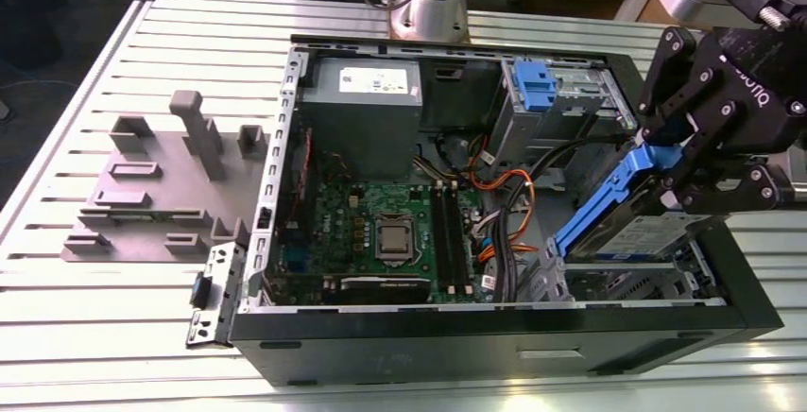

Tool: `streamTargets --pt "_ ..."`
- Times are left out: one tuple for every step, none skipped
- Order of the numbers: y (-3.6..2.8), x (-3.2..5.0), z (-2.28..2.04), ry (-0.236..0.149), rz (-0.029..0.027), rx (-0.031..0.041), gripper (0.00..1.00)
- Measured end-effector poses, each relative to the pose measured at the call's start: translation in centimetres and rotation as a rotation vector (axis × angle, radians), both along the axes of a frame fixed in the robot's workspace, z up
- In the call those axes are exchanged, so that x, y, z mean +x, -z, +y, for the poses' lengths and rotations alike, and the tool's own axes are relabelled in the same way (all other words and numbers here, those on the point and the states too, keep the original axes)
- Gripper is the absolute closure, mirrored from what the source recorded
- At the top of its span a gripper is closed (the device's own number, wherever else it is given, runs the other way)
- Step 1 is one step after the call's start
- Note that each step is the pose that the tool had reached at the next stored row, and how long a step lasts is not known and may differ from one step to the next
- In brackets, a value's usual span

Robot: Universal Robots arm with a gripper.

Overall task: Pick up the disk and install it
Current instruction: 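Insert the disk into the insertion slot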

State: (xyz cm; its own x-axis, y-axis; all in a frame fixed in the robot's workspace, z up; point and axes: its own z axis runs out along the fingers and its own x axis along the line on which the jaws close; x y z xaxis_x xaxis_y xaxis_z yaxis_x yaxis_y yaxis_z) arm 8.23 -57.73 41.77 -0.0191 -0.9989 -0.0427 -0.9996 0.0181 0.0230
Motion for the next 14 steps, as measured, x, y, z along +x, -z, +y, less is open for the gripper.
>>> streamTargets --pt "0.0 0.0 0.0 0.0 0.0 -0.0001 0.64" --pt "0.0 0.0 0.0 0.0 0.0 0.0 0.64" --pt "0.0 0.0 0.0 0.0 0.0 0.0 0.64" --pt "0.0 0.0 0.0 0.0 0.0 -0.0001 0.64" --pt "0.01 0.0 0.0 0.0 -0.0003 -0.0001 0.64" --pt "0.03 -0.01 0.0 0.0 -0.001 0.0 0.64" --pt "0.06 -0.04 0.0 0.0 -0.0024 0.0001 0.64" --pt "0.08 -0.07 -0.01 0.0 -0.0042 0.0 0.64" --pt "0.11 -0.1 -0.01 0.0 -0.0062 0.0 0.64" --pt "0.14 -0.13 -0.01 0.0 -0.0083 0.0 0.64" --pt "0.17 -0.15 -0.01 0.0 -0.0103 0.0001 0.64" --pt "0.19 -0.17 -0.01 0.0 -0.0122 0.0001 0.64" --pt "0.21 -0.17 -0.01 0.0 -0.0133 0.0 0.64" --pt "0.21 -0.17 -0.01 0.0 -0.0134 -0.0001 0.64"
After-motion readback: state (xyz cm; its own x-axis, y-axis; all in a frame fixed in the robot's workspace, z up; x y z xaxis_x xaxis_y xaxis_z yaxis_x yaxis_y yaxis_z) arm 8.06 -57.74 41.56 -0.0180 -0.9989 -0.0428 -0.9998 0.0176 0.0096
